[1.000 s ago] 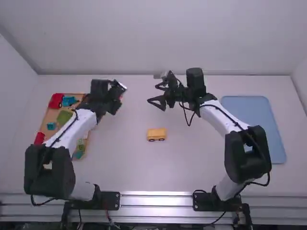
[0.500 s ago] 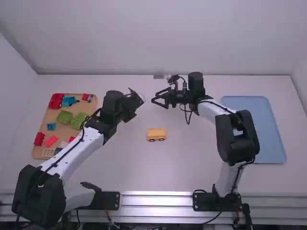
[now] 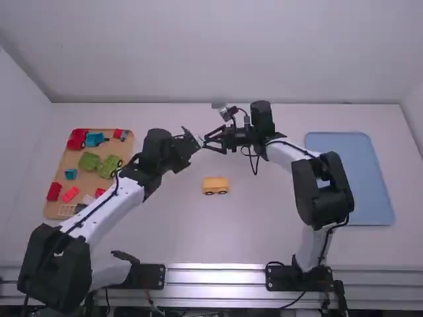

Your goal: Assemble lego blocks to make yellow taxi

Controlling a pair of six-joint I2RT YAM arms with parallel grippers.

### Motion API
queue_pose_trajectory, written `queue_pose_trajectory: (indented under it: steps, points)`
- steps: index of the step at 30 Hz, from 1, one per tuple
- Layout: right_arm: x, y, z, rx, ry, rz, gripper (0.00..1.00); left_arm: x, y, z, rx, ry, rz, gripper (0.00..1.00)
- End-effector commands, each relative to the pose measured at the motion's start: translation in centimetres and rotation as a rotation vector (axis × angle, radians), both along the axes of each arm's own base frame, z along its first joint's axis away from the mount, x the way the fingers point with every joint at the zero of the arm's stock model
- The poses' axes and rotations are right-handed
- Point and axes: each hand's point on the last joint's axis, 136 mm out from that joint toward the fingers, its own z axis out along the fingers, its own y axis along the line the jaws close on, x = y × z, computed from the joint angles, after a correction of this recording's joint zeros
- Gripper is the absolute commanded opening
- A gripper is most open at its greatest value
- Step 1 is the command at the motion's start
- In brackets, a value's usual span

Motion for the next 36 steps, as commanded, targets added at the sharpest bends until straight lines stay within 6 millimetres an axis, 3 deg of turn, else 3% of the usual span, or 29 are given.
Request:
queue_pose_trajectory:
  steps: [1, 7, 12, 20, 26, 28, 29, 31, 33, 36]
  points:
    - [0.2, -0.1, 1.0, 0.017, -0.019, 0.013, 0.73, -0.3, -0.7, -0.7, -0.009, 0.011, -0.037, 0.02]
    - [0.4, 0.8, 0.5, -0.010, 0.009, -0.018, 0.69, -0.7, -2.2, -0.6, -0.021, -0.019, -0.078, 0.02]
    - [0.4, 1.2, 0.4, -0.018, -0.005, -0.025, 0.65, -0.6, -2.1, -0.7, -0.009, -0.032, -0.054, 0.02]
    - [0.4, 1.2, 0.4, -0.018, -0.005, -0.025, 0.39, -0.6, -2.0, -0.7, -0.007, -0.031, -0.047, 0.07]
    - [0.4, 1.2, 0.4, -0.018, -0.009, -0.023, 0.30, -0.5, -2.0, -0.6, -0.010, -0.036, -0.047, 0.13]
    - [0.4, 1.2, 0.4, -0.018, -0.009, -0.023, 0.26, -0.5, -2.0, -0.6, -0.010, -0.037, -0.047, 0.20]
    - [0.4, 1.2, 0.4, -0.018, -0.010, -0.023, 0.25, -0.5, -2.0, -0.5, -0.012, -0.040, -0.046, 0.32]
    - [0.4, 1.2, 0.4, -0.016, -0.033, -0.019, 0.22, -0.3, -2.1, -0.3, -0.058, -0.030, -0.019, 0.78]
    - [0.4, 1.2, 0.4, -0.014, -0.057, -0.015, 0.22, -0.2, -2.1, 0.0, -0.104, -0.019, 0.008, 0.99]
    - [0.3, 1.2, 0.4, -0.007, -0.138, -0.002, 0.22, 0.0, -2.0, 0.5, -0.169, 0.018, 0.051, 0.99]
